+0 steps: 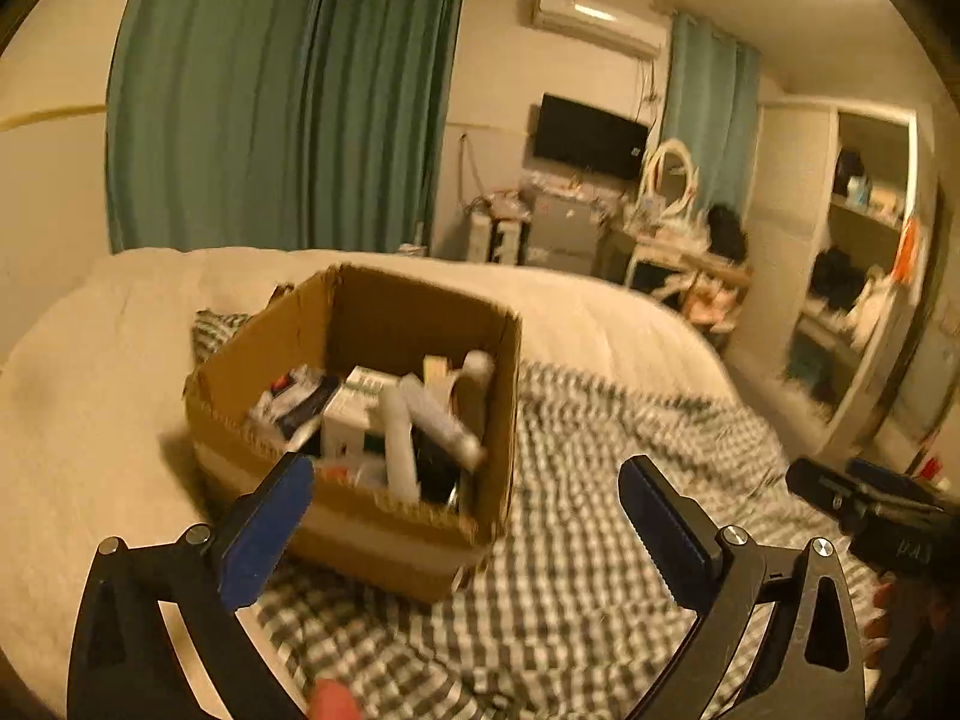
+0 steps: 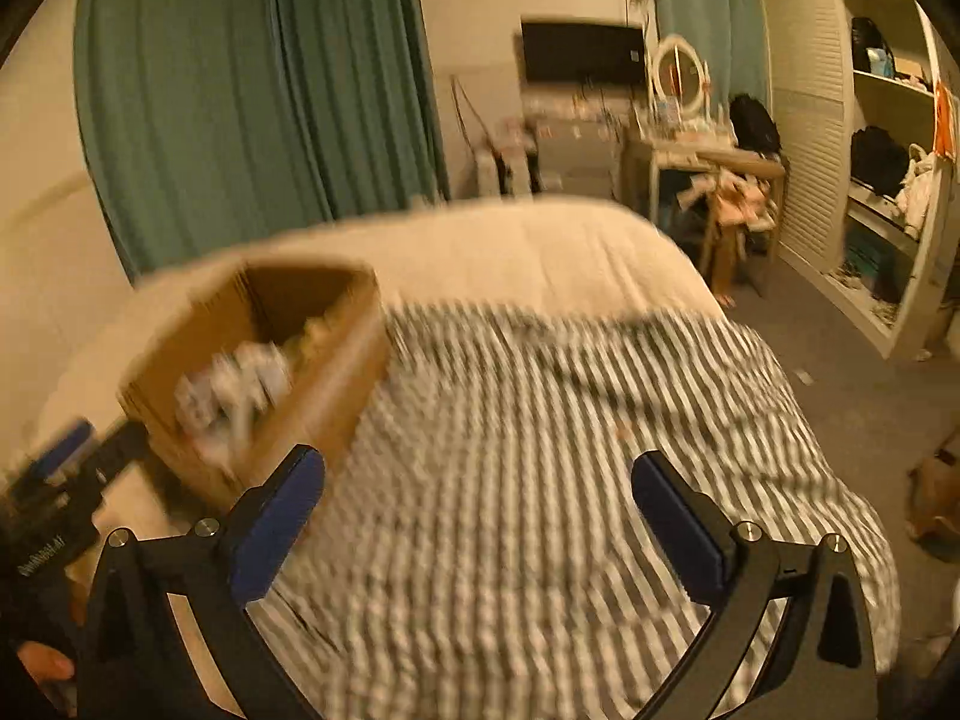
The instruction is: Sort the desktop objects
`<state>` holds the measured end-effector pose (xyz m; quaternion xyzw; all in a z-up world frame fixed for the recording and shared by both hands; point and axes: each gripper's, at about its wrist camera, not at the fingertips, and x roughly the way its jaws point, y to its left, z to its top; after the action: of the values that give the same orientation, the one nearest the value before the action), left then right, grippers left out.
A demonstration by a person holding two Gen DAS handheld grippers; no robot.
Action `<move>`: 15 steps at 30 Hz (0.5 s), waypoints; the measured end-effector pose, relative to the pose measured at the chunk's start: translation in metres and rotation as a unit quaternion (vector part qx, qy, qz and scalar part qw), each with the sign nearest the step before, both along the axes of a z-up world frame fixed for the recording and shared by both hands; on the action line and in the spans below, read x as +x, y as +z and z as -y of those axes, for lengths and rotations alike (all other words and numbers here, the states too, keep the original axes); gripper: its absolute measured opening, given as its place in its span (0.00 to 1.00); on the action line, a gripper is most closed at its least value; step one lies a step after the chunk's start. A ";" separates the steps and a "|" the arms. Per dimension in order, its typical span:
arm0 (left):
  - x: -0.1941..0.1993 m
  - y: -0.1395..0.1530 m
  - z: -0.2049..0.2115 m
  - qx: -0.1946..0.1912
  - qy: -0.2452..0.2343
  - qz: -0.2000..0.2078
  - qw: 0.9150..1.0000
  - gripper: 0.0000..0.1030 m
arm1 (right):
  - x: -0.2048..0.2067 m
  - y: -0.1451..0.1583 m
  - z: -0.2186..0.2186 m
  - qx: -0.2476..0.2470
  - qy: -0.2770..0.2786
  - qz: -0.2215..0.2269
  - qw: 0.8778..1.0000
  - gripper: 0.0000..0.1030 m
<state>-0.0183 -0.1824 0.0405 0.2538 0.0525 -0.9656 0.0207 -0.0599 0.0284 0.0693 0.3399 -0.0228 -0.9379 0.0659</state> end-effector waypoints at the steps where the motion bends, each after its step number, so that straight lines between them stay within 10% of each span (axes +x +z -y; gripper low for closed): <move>1: 0.002 -0.003 -0.007 -0.016 0.001 0.002 1.000 1.00 | 0.001 -0.007 -0.001 0.005 0.000 0.005 1.000 1.00; 11: 0.002 -0.012 -0.014 -0.042 0.027 0.009 0.999 1.00 | 0.007 -0.018 0.008 0.004 0.003 0.004 1.000 0.99; 15: -0.004 -0.018 -0.008 0.001 0.007 0.022 1.000 1.00 | 0.006 -0.022 0.012 0.006 0.009 0.006 1.000 0.99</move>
<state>-0.0225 -0.1741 0.0226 0.2750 0.0550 -0.9595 0.0279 -0.0536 0.0163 0.0469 0.3465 -0.0144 -0.9351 0.0724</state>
